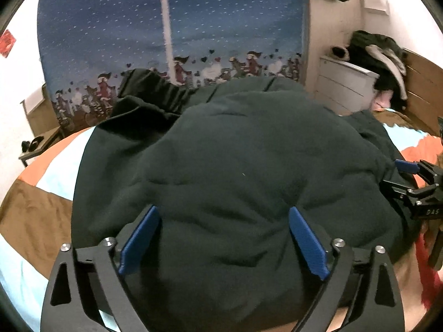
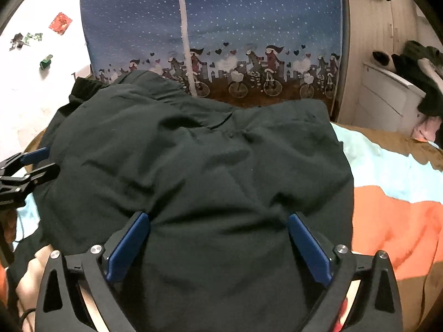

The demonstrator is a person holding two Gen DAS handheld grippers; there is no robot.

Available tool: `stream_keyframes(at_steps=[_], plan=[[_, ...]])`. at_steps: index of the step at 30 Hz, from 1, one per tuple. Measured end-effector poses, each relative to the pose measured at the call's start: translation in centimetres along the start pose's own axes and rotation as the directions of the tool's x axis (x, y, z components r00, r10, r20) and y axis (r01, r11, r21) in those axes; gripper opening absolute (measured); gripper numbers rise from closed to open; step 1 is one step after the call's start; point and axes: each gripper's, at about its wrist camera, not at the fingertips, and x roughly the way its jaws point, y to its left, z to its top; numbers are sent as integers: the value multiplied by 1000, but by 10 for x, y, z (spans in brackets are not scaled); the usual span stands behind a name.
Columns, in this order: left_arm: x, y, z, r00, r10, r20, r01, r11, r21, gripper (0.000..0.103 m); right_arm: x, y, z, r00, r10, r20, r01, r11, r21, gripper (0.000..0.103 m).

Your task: Fold large clothes

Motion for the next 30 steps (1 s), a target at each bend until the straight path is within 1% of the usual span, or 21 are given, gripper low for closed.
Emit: stream_keyframes(at_steps=[3,7,9,13,16,19,22,27,30], plan=[[10,4,7,1000,24,1,-24,999,-31,100,17,-2,10,999,-32,23,32,999,17,103],[27,13,23,997,77,11,-76,995,-64,102,40,-9,28,997,-74,18,73,996,48,103],[37,21,32,996,90,12,-88,992,-95,102,53,-15,35,997,-74,2,73,995,69,103],[52,33,44,993,114,17,-111,986,-125,102,70,-20,43,997,-82,-14,83,994,69,103],[65,40,49,993,116,6,-114,985,-134,102,85,-25,51,996,-77,-47,80,994,74,103],[80,40,55,994,113,-14,-114,987,-114,102,99,-31,57,995,-66,-78,73,994,84,103],[89,40,57,994,110,-13,-110,988,-111,102,113,-37,62,993,-52,-109,63,993,101,103],[98,46,58,997,76,-16,-77,988,-131,102,125,-46,63,990,-24,-137,42,991,131,103],[98,50,60,999,46,-16,-47,989,-137,102,123,-49,60,991,-20,-132,38,989,141,103]])
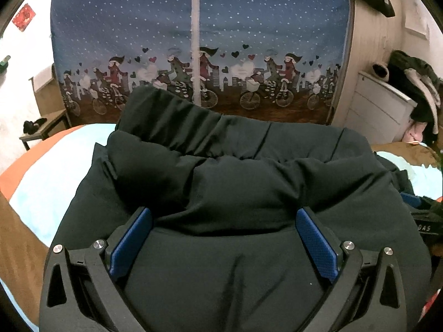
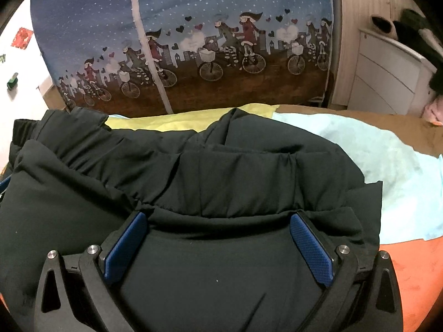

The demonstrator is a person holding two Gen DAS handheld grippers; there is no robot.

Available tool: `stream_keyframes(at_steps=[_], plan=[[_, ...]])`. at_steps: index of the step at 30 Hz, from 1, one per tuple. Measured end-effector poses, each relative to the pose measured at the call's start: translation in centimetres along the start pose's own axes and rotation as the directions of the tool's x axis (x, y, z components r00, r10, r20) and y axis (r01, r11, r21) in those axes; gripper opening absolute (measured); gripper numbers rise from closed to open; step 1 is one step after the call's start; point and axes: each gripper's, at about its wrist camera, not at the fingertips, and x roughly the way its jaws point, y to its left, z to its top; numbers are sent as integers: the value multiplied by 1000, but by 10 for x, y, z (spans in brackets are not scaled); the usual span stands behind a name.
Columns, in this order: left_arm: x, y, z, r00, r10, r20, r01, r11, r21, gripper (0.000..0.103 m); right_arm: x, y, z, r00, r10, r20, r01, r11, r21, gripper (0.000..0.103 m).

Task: Fold large clothes
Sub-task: 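Press the folded jacket flat with both open tools and slide along its edge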

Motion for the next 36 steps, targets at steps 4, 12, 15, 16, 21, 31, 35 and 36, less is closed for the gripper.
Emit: stream_keyframes(at_steps=[4,12,15,16,21,31,35,36], plan=[[-8,5,-3,999,-35,1,35,999,-3,102,-9,1,-6,999,3,36,-3,1000,1,103],[-25,9,-6,1000,4,-10,-4,1000,-5,102,-40,0,-13,996,-23,81,21,1000,17,103],[-38,21,-4,1000,14,28,-13,999,-31,102,-54,0,-16,991,-68,119,67,998,8,103],[-42,27,-3,999,18,44,-16,999,-42,102,-58,-2,-16,989,-80,127,80,997,9,103],[-58,55,-3,997,42,69,-38,998,-56,102,-75,-17,-21,979,-130,158,128,992,19,103],[-68,100,-11,996,89,28,-85,988,-130,102,-101,-46,-29,956,-214,201,211,977,38,103],[-68,109,-14,997,73,-10,-73,988,-139,102,-102,-56,-36,966,-195,170,190,981,46,103],[-67,110,-15,998,66,-19,-68,988,-139,102,-99,-60,-38,972,-181,150,174,983,58,103]])
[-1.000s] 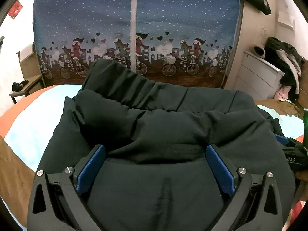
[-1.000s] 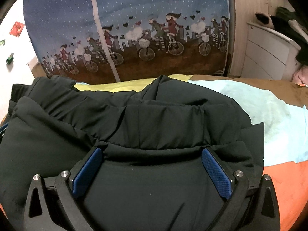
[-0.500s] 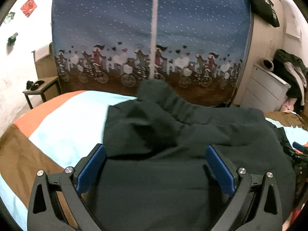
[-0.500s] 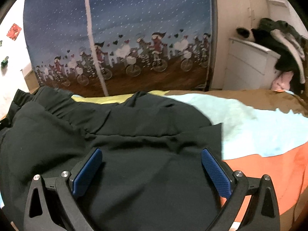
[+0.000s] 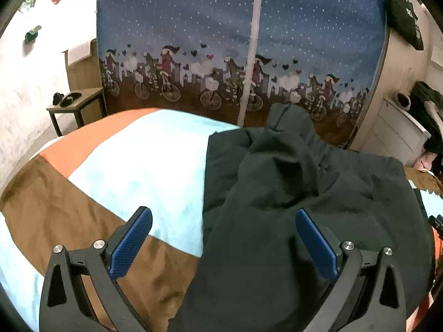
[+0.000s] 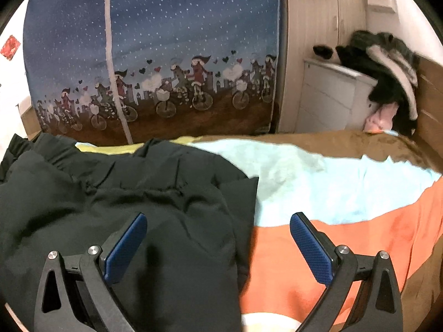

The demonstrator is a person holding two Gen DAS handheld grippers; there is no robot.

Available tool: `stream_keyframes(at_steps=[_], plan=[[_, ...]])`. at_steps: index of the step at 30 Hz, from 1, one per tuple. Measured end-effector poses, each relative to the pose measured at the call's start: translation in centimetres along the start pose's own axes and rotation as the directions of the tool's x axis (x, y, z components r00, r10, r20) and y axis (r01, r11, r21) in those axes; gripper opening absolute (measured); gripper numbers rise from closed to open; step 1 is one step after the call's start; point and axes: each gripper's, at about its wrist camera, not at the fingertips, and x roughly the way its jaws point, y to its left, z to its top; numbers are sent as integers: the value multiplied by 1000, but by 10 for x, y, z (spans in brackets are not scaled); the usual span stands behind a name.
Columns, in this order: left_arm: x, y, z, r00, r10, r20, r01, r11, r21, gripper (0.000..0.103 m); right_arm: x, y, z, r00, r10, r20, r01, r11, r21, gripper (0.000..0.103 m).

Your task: Fold large clothes

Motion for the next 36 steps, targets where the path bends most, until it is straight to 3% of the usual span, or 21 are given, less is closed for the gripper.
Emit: stream_keyframes(at_steps=[6,12,19,26,31,36], plan=[[13,9,-11,996,-45,-77,46,999,6,102,24,-20,-14,984,115,-137,-101,989,105,103],[29,19,-14,983,-107,-148,104,994,-30,102,46,-37,-25,939,276,-204,-217,937,272,103],[42,38,-26,960,-207,-189,181,973,-144,102,49,-45,-34,927,341,-157,-275,902,334,103],[45,44,-23,946,-237,-221,199,963,-181,102,47,-47,-40,919,363,-152,-295,892,343,103],[53,56,-21,915,-315,-252,243,929,-279,102,50,-44,-41,880,448,-157,-370,855,364,103],[49,56,-17,910,-323,-258,251,928,-277,102,54,-36,-38,849,498,-177,-404,828,390,103]])
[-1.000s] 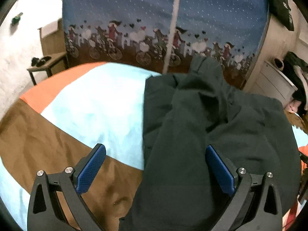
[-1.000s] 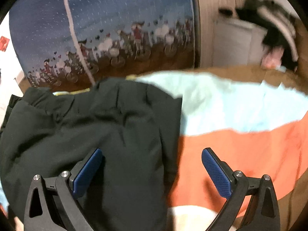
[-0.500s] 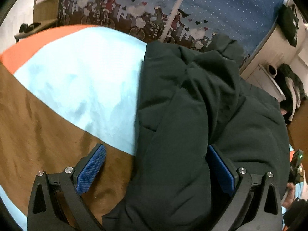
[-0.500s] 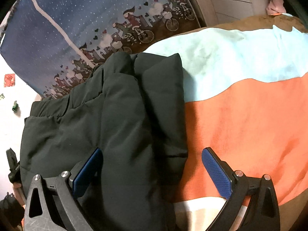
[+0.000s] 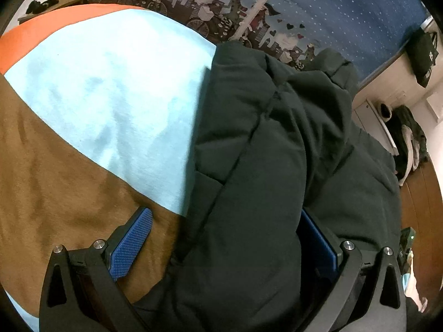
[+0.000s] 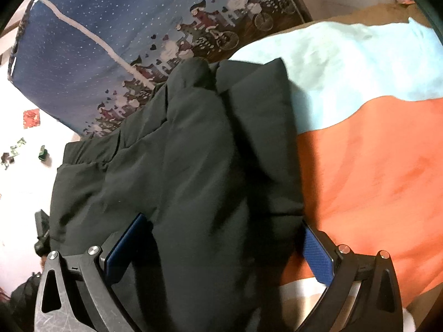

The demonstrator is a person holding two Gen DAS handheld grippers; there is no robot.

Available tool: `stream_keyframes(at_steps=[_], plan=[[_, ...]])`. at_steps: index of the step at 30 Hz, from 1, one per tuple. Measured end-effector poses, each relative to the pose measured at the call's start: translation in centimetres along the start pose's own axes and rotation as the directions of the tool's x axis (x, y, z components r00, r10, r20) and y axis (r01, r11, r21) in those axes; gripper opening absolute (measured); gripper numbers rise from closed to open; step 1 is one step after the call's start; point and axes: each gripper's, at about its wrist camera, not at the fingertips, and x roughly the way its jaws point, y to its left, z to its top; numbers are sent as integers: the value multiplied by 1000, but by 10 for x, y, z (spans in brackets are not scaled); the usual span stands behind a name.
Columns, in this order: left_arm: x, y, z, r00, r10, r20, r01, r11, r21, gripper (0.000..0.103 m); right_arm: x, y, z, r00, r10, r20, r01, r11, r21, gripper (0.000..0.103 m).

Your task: Fold large clothes

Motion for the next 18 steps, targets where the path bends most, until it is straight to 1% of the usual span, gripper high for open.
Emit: stream_keyframes(at_steps=[2,7,9,11,13,14,15,16,17,18], plan=[[-2,-3,0,1000,-6,4,6,1000,1,101,1,2,0,1000,3,-12,-3,1000,6,103],[4,-21,-2,998,-65,-16,65,997,30,99,1,7,-2,1000,-9,-20,10,1000,15,103],[4,-28,-4,998,-58,-15,59,998,32,97,1,11,-3,1000,-21,-19,21,1000,12,103],[5,-30,-4,999,-38,-11,39,999,25,89,1,17,-4,999,-39,-11,39,999,7,99],[3,-29,-6,1000,-22,-4,22,1000,1,77,-1,22,-6,999,-47,4,47,999,10,89],[1,-28,-6,1000,-16,2,16,1000,-11,74,-2,25,-8,999,-53,11,53,999,13,86],[0,-28,-7,1000,-10,6,10,1000,-20,68,-2,25,-8,998,-57,13,57,998,16,81],[-2,-30,-7,1000,0,10,1,1000,-19,63,-2,28,-9,998,-67,15,67,998,18,77],[-2,-34,-7,1000,14,14,-13,1000,-11,61,-2,28,-9,997,-76,15,75,997,19,74],[-4,-38,-8,999,29,20,-29,1000,2,55,-3,30,-9,996,-86,16,85,996,22,69]])
